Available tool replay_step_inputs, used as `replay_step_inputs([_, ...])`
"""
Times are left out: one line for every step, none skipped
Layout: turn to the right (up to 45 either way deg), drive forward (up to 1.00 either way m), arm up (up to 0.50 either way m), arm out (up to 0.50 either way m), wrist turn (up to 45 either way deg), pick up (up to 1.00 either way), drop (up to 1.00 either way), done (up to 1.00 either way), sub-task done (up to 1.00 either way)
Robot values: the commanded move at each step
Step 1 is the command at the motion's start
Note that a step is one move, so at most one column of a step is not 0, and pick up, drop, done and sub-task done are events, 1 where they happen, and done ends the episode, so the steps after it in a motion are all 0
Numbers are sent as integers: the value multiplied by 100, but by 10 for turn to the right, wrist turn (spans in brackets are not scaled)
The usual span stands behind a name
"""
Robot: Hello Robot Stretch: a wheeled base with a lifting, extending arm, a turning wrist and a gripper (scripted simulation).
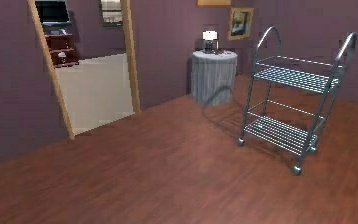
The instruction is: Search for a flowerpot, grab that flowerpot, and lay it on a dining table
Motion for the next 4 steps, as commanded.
replay_step_inputs([450,0,0,0,0,0,0,0,0])
replay_step_inputs([150,0,0,0,0,0,0,0,0])
replay_step_inputs([0,100,0,0,0,0,0,0,0])
replay_step_inputs([0,100,0,0,0,0,0,0,0])
